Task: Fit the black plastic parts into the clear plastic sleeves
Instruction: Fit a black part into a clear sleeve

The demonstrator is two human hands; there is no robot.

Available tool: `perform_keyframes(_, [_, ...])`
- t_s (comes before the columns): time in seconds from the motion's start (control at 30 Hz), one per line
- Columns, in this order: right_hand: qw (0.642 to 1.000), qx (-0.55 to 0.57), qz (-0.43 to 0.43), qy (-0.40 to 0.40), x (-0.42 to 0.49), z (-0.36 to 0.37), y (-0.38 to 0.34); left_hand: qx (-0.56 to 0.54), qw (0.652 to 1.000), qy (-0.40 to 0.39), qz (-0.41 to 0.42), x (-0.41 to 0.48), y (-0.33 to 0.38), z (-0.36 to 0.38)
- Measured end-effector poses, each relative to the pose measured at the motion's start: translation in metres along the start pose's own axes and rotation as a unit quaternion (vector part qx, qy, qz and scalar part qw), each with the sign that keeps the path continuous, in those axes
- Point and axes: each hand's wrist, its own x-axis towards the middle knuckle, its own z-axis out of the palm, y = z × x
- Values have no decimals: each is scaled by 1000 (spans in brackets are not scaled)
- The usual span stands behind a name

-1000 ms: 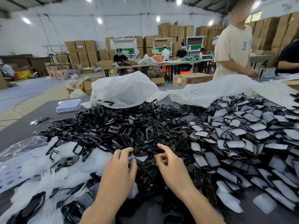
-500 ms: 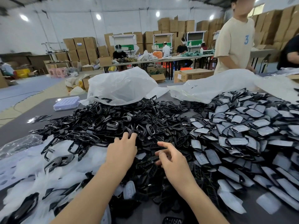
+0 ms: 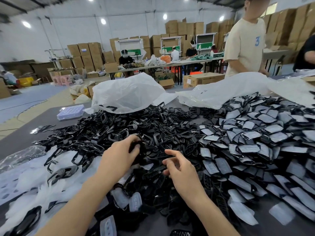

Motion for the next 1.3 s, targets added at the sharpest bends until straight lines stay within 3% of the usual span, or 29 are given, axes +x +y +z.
perform_keyframes(0.07, [1000,7,-8,2,-1,1,-3,-222,973,-19,-56,-6,5,-7])
perform_keyframes(0.13, [1000,23,-13,5,0,2,-5,-372,924,-44,-77,-18,11,-11])
perform_keyframes(0.27, [988,146,24,-51,2,1,-13,-489,859,-137,-62,-45,19,0])
perform_keyframes(0.5, [938,312,115,-100,7,-2,-9,-533,826,-151,-100,-64,22,15])
perform_keyframes(0.57, [941,305,115,-94,7,-4,-9,-522,835,-140,-104,-65,22,16])
perform_keyframes(0.67, [958,269,103,-15,9,-5,-7,-507,847,-89,-133,-67,23,17])
perform_keyframes(0.8, [964,236,88,86,14,-10,-1,-559,810,-67,-164,-67,26,18])
perform_keyframes(0.97, [973,195,65,106,14,-8,0,-607,768,-79,-189,-66,24,21])
perform_keyframes(1.3, [974,205,46,87,9,-2,-6,-574,791,-69,-200,-66,23,23])
